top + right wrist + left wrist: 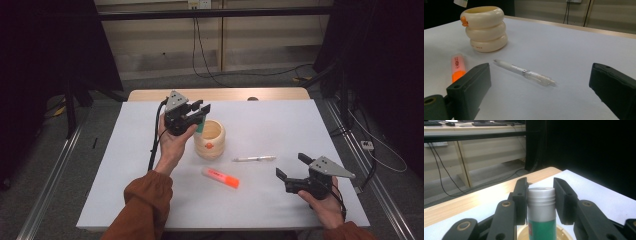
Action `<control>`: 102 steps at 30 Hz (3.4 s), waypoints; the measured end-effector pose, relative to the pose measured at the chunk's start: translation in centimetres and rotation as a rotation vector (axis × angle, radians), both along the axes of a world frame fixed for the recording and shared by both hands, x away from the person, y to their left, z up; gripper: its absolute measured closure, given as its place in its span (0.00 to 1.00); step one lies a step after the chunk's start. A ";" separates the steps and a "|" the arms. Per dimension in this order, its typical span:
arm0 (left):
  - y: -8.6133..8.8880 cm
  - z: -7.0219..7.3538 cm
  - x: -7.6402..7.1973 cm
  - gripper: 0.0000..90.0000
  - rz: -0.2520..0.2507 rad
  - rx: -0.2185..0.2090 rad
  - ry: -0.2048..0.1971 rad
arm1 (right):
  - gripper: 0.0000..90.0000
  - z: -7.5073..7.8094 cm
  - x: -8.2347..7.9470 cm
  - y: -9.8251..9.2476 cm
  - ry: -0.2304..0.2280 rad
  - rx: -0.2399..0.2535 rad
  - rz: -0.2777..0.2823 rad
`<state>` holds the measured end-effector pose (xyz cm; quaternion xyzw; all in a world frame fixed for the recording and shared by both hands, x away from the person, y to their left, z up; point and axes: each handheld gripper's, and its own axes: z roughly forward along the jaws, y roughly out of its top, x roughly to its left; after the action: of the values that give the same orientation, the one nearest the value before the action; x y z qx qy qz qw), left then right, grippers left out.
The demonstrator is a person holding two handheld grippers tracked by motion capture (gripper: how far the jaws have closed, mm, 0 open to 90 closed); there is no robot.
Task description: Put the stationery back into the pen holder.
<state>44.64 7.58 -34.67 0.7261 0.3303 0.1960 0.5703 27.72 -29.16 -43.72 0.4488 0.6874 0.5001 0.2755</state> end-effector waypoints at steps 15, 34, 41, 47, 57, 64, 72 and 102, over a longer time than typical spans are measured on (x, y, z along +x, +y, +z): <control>-1.8 -1.2 1.0 0.73 -0.001 0.002 0.007 | 0.04 0.0 0.0 0.0 0.000 -0.003 0.004; -2.5 -3.6 1.5 0.73 -0.002 0.044 0.037 | 0.04 0.0 0.0 0.0 0.000 -0.001 0.005; -2.2 -4.6 1.3 0.73 -0.002 0.063 0.051 | 0.04 0.0 0.0 0.0 0.000 -0.002 0.007; -2.2 -5.1 1.0 0.73 -0.018 0.084 0.057 | 0.04 0.0 0.0 0.0 0.002 0.000 0.004; -2.2 -5.6 0.7 0.73 -0.025 0.097 0.074 | 0.04 0.0 0.0 0.0 0.001 -0.002 0.006; -2.0 -5.7 0.7 0.72 -0.022 0.107 0.087 | 0.04 0.0 0.0 0.0 0.001 -0.002 0.006; -1.7 -5.3 0.7 0.45 -0.014 0.070 0.098 | 0.04 0.0 0.0 0.1 0.001 -0.003 0.006; 1.8 -2.5 -1.0 0.05 -0.018 0.066 0.087 | 0.04 -0.1 0.0 0.1 0.002 -0.007 0.013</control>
<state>43.63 9.42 -37.18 0.7553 0.3415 0.1700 0.5329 27.77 -29.01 -43.79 0.4440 0.6924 0.4988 0.2732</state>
